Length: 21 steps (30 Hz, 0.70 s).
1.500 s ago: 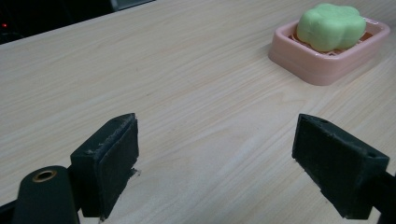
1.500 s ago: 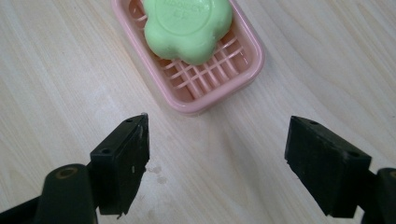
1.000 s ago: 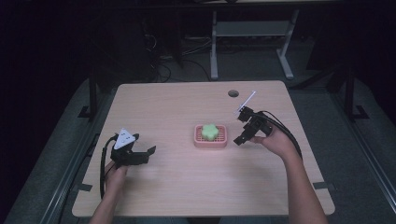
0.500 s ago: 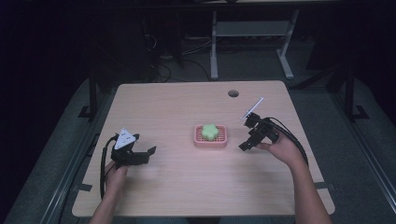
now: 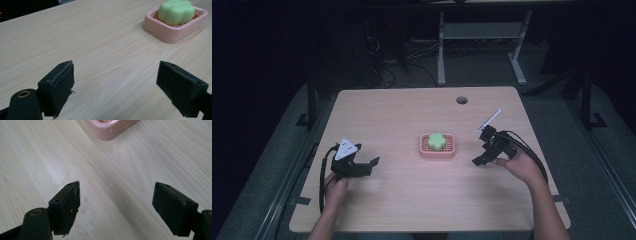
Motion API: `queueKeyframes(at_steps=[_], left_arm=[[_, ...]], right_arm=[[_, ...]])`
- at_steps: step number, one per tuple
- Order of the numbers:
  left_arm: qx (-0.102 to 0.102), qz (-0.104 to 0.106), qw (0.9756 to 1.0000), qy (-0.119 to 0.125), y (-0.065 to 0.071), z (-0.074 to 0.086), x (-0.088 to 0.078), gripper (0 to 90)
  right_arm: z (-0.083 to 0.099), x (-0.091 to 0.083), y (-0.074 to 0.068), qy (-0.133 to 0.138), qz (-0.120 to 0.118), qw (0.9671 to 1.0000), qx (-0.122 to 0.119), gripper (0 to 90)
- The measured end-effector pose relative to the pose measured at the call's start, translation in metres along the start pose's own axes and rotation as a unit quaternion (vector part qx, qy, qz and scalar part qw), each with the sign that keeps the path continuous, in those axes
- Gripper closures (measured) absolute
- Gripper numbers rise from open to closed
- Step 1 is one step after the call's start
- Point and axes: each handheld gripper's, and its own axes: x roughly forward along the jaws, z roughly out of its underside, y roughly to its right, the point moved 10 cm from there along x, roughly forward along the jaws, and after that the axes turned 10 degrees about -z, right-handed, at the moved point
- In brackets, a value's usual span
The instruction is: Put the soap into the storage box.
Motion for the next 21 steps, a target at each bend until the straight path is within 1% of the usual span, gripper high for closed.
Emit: queueKeyframes(at_steps=[8,10,11,14,21], left_arm=[[0.0,0.0,1.0,-0.001,0.0,0.0,0.0,14.3],[0.0,0.0,1.0,0.0,0.0,0.0,0.0,14.3],[0.0,0.0,1.0,0.0,0.0,0.0,0.0,14.3],[0.002,0.0,1.0,-0.001,0.001,0.0,0.0,14.3],[0.005,0.001,1.0,-0.002,0.001,0.001,0.0,14.3]], right_arm=[[0.014,0.0,0.001,0.005,0.001,1.0,0.007,21.9],[0.018,0.0,0.001,0.002,0.002,1.0,0.007,21.9],[0.02,0.0,0.001,0.004,0.005,1.0,0.006,22.0],[0.024,0.0,0.002,0.011,0.003,0.9999,0.008,22.1],[0.036,0.001,0.001,0.014,0.002,0.9998,0.015,22.1]])
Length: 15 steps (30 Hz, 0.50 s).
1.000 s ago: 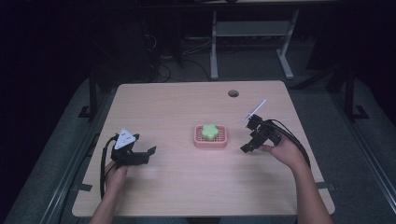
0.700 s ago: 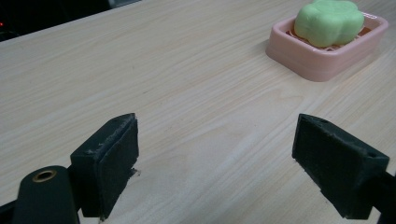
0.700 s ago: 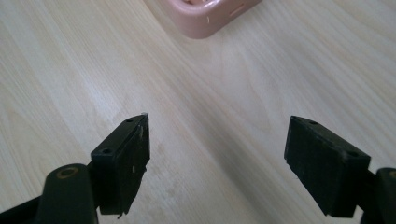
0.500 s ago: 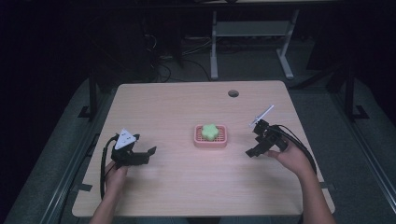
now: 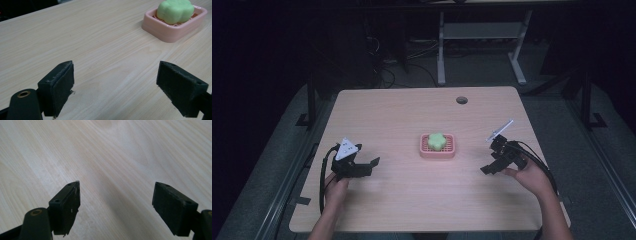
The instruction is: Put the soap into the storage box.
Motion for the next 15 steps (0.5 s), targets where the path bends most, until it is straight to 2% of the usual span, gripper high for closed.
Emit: queueKeyframes(at_steps=[15], left_arm=[[0.007,0.002,1.0,0.002,0.002,0.0,0.001,14.3]], right_arm=[[0.026,-0.001,-0.002,0.019,0.001,0.9998,0.011,22.6]])
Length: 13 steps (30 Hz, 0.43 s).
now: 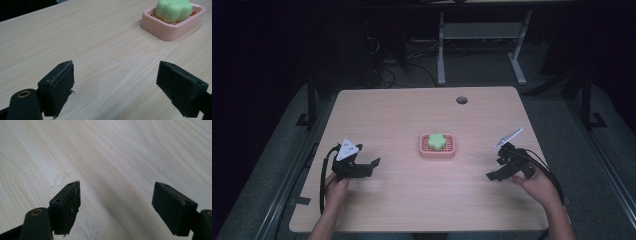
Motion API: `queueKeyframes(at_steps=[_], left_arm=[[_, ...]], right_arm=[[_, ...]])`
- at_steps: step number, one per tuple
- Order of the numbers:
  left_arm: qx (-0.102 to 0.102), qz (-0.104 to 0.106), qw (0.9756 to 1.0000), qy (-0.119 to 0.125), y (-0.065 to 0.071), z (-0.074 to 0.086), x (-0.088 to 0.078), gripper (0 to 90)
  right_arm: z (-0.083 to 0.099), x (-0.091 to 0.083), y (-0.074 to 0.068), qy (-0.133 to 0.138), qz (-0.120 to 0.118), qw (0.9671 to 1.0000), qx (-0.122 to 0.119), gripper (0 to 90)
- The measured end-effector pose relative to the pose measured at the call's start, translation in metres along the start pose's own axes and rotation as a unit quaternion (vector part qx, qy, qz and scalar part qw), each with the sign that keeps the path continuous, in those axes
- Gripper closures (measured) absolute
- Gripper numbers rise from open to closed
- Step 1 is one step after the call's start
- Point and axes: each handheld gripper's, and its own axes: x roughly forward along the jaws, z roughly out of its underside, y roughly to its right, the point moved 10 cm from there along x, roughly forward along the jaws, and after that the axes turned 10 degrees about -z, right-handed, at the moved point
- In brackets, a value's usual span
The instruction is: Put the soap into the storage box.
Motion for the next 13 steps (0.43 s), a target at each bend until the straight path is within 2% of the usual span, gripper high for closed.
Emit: queueKeyframes(at_steps=[8,10,13], left_arm=[[0.003,-0.001,1.0,-0.003,0.001,0.001,0.0,14.3],[0.013,-0.003,0.9999,-0.004,0.001,0.001,0.0,14.3],[0.016,-0.003,0.9999,-0.005,0.002,0.001,0.001,14.3]], right_arm=[[0.017,-0.001,-0.005,0.018,0.0,0.9998,0.009,22.6],[0.019,-0.001,-0.006,0.023,-0.001,0.9997,0.01,22.5],[0.028,-0.002,-0.008,0.038,0.002,0.9991,0.015,22.6]])
